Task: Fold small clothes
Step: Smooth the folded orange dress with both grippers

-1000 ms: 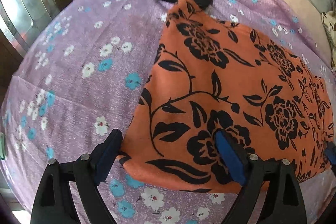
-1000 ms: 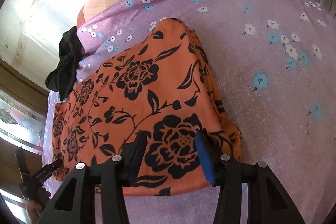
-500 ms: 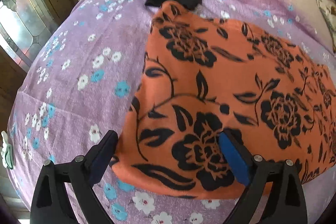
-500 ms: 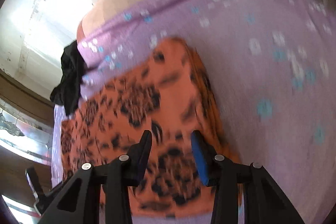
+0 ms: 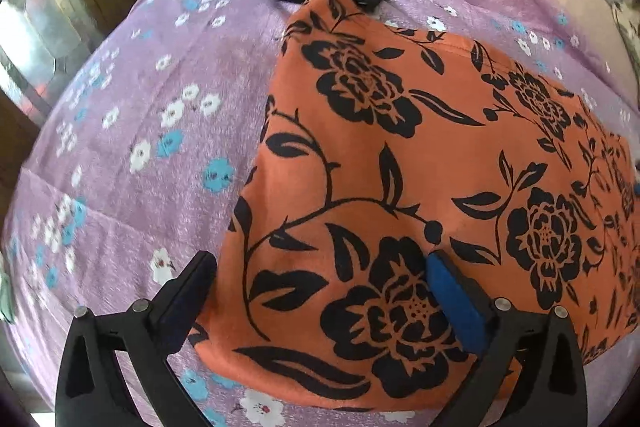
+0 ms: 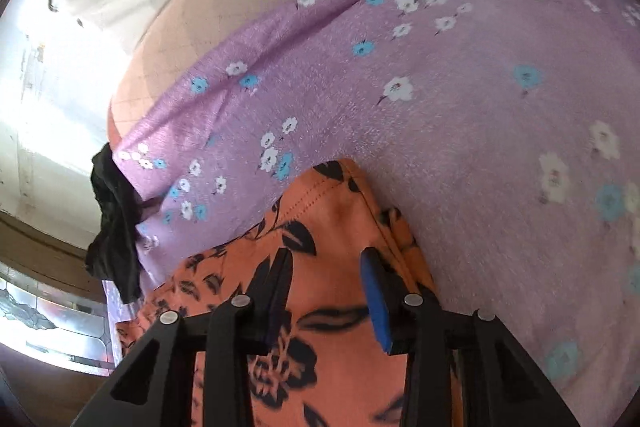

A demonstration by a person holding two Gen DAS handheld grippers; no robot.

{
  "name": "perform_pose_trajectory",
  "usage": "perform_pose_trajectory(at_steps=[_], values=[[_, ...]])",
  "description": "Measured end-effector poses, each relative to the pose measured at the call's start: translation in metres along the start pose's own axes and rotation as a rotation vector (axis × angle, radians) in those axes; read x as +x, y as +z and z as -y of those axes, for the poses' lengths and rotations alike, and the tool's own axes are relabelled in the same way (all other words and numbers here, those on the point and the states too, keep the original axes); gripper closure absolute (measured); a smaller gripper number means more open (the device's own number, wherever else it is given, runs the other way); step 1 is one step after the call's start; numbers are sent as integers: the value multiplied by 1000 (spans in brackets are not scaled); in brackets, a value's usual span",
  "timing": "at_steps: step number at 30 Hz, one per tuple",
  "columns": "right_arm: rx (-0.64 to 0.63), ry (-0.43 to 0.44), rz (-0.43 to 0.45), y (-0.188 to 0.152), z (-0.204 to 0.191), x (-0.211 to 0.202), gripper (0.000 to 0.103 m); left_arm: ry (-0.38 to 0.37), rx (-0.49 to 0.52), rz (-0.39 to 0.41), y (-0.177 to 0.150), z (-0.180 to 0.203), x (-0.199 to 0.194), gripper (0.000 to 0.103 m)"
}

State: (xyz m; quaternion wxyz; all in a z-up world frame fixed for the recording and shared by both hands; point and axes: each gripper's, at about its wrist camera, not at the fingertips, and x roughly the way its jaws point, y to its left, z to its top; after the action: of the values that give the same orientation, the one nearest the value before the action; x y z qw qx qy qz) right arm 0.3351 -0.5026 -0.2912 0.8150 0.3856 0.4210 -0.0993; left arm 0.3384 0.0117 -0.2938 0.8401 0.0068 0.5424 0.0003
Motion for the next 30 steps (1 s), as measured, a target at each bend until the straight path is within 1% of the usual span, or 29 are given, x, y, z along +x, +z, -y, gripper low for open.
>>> perform_pose_trajectory(at_steps=[3,5,8,9,10,11,12,13,14,15,16,17,18,20,21,22,24,25,26,27,28,29,30], values=[[-23,49,-13,-21,-3,-24,62,-15,-33,2,-8,-3,-1,0],[-49,67,-37,-48,-4,-44,62,-18,-24,3,-13,-3,-3,0],[-69,65,-63,-81,1,-65,60,-26,-3,8,-27,-5,-10,0],[-69,63,-68,-87,3,-66,58,-38,6,-1,-31,-7,-13,0],[-66,49,-83,-96,7,-64,55,-49,12,-12,-32,-8,-14,0],[-62,21,-112,-103,12,-57,54,-66,20,-33,-33,-11,-17,0],[-56,1,-141,-108,17,-50,54,-63,22,-40,-36,-15,-22,0],[-44,4,-154,-114,23,-44,54,-50,23,-32,-39,-18,-28,0],[-41,8,-128,-116,23,-46,54,-6,26,-3,-44,-21,-38,0],[-40,2,-127,-115,21,-47,54,50,37,43,-49,-23,-49,0],[-44,1,-126,-114,16,-50,53,81,50,76,-52,-24,-56,0],[-46,18,-112,-114,13,-53,53,119,73,130,-56,-22,-68,0],[-52,46,-87,-114,9,-56,53,137,89,168,-58,-21,-76,0],[-94,99,-53,-115,-9,-61,53,146,122,226,-61,-15,-86,0],[-111,122,-50,-115,-15,-60,53,145,133,228,-59,-12,-84,0],[-137,162,-53,-117,-24,-58,53,150,149,211,-56,-4,-75,0],[-183,194,-84,-124,-40,-49,53,168,188,130,-51,11,-50,0],[-217,196,-127,-130,-48,-38,53,173,215,82,-51,18,-37,0],[-232,188,-154,-133,-52,-31,53,180,225,86,-50,23,-32,0],[-253,160,-203,-140,-55,-19,52,194,231,105,-51,25,-36,0],[-280,118,-235,-145,-57,-8,53,211,243,107,-49,29,-37,0],[-298,115,-219,-146,-59,-9,54,223,256,109,-49,34,-38,0],[-297,119,-224,-143,-62,-11,54,221,256,132,-49,37,-42,0]])
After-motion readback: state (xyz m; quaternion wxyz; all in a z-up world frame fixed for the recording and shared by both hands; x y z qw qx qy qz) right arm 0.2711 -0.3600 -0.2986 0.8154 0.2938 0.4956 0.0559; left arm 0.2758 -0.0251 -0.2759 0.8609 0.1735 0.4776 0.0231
